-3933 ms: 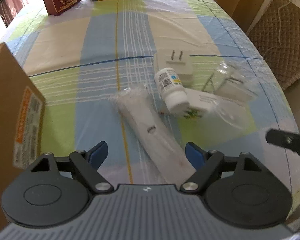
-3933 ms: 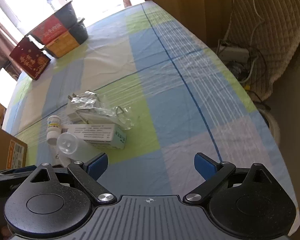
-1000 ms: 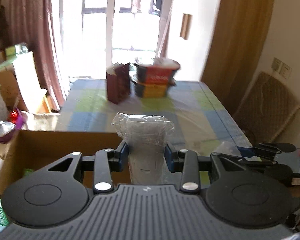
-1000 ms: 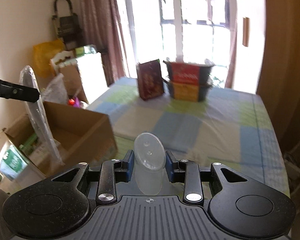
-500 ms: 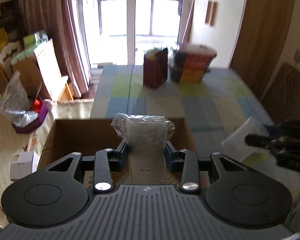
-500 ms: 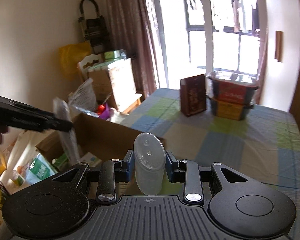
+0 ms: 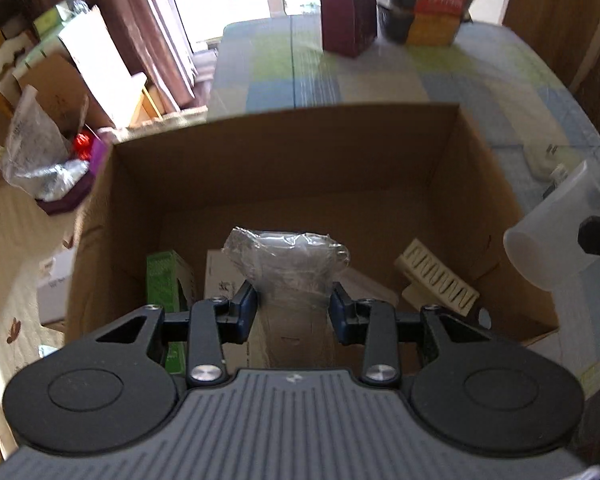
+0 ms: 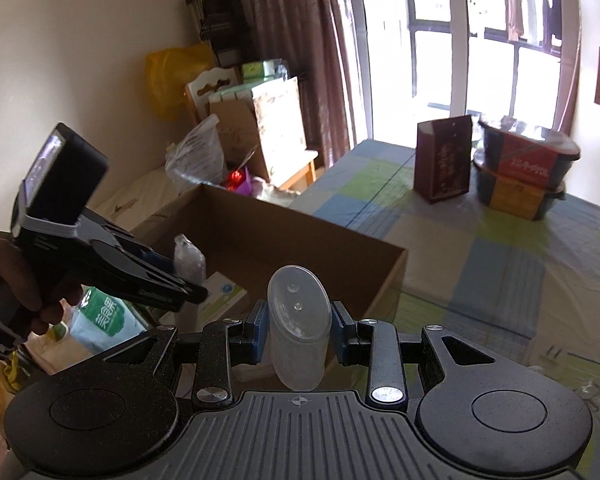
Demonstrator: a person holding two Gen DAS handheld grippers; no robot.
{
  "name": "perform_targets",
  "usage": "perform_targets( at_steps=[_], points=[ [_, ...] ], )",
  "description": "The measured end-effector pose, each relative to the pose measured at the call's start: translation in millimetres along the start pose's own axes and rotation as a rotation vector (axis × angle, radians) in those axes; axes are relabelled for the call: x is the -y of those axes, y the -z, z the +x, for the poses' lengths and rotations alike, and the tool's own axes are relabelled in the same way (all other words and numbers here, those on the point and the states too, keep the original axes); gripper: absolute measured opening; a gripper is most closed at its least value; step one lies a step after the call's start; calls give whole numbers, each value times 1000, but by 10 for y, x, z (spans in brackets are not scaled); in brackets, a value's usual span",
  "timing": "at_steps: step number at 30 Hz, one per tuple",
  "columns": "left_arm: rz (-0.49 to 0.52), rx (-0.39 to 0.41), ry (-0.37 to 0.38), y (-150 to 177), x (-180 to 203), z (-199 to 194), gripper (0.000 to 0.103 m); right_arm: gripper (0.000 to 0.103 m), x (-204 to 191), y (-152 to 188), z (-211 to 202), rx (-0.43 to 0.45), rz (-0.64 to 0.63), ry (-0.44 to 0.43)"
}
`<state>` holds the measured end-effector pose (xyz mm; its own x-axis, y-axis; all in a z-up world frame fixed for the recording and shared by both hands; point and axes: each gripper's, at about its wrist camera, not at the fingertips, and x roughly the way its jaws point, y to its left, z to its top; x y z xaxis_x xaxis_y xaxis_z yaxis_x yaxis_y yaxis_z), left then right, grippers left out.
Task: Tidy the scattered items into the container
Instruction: 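Carry white tube and clear cup over the cardboard box with both grippers, then lower tube into box and open left gripper while right gripper drops clear cup inside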
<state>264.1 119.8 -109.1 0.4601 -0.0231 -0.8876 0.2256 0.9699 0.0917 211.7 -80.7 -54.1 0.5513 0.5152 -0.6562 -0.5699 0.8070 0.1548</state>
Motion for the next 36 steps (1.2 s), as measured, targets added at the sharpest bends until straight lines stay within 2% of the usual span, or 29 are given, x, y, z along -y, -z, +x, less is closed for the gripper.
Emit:
perform_targets(
  at_steps=[9,13,27,31,36],
  points=[
    [7,-66,27,3,-47,262,33,35,-13,7,300,-78,-9,-29],
    [15,-98,8,12,-101,412,33,35,-48,32,430,-118,-35,-47],
    [18,-97,-8,125,-256,339,33,35,-169,70,931,-258,-140,-96],
    [35,-92,-15,139,-274,319,39,35,-198,52,1063,-321,-156,-98],
    [68,-92,-23,164,-302,320,42,35,-232,44,1252,-428,-196,-101]
  ],
)
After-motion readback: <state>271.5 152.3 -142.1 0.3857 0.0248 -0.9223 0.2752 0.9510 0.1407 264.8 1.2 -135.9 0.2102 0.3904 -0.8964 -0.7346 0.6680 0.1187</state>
